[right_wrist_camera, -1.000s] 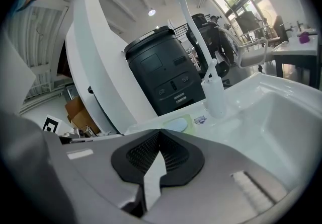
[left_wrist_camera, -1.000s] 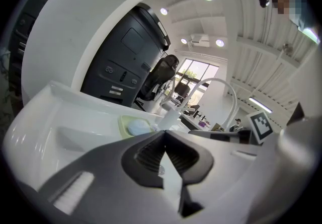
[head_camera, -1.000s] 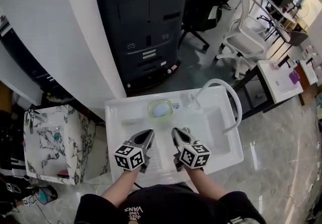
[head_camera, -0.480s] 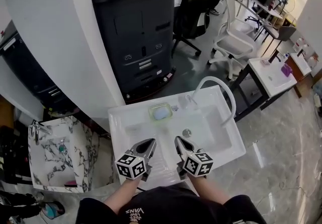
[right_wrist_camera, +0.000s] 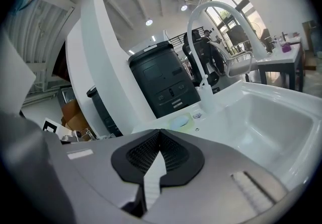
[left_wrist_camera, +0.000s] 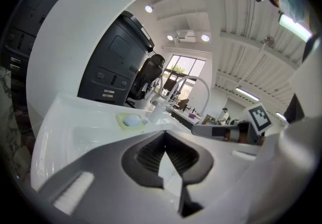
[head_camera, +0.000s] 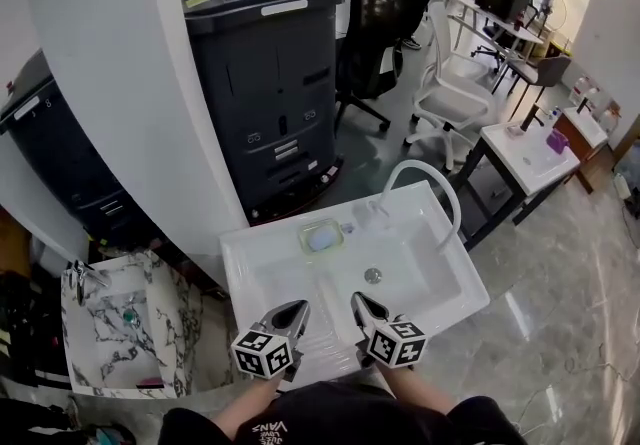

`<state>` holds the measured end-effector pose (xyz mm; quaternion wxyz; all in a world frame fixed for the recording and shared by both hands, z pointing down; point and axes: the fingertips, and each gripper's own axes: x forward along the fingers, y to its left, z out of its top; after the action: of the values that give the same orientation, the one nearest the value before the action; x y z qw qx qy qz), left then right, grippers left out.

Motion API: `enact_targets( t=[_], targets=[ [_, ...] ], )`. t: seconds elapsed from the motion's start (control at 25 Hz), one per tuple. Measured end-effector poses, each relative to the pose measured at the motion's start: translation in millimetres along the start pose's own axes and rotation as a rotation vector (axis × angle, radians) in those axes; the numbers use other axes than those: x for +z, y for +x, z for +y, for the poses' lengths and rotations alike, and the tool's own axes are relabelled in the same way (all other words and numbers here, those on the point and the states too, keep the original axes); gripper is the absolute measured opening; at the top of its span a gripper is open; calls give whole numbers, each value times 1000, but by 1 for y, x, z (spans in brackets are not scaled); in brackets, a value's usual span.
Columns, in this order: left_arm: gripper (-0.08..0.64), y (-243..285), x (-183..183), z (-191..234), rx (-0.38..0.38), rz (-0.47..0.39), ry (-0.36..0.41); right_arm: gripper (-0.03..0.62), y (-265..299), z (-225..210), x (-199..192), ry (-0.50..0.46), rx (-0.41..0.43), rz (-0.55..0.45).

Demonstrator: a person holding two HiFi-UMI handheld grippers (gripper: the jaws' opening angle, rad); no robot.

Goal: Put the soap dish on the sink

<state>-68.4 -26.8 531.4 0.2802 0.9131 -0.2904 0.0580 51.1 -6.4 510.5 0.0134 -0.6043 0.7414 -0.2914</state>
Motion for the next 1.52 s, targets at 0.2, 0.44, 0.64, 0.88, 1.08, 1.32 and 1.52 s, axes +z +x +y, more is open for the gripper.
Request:
enact_targets(
  t=[0.2,0.44,0.64,0.88,1.08,1.32,1.52],
  targets=[
    [52,-11,-3,-7,-24,-4,16,2,-10,7,-10,0,-14,-4],
    [52,-23,-9,-14,-48,-1,28,2,-19,16,-23,-5,-19,-2],
    [52,-32,-12,-12,-48,-3,29,2,-21,24,-30,-20,-19,6],
    [52,-37,-16,-14,-53,-13,32,2,-25,25,-34,-14,-32,2],
    [52,-42,-20,-10,-44,-12,25,2,-28,27,-39,-10,-49,3],
    [52,-41,-21,-11,-49,-14,24,2,-29,25,-37,-12,-61,-9],
    [52,-43,-22,-9,-44,-17,18,2,-26,26,-39,-14,-61,0]
  ],
)
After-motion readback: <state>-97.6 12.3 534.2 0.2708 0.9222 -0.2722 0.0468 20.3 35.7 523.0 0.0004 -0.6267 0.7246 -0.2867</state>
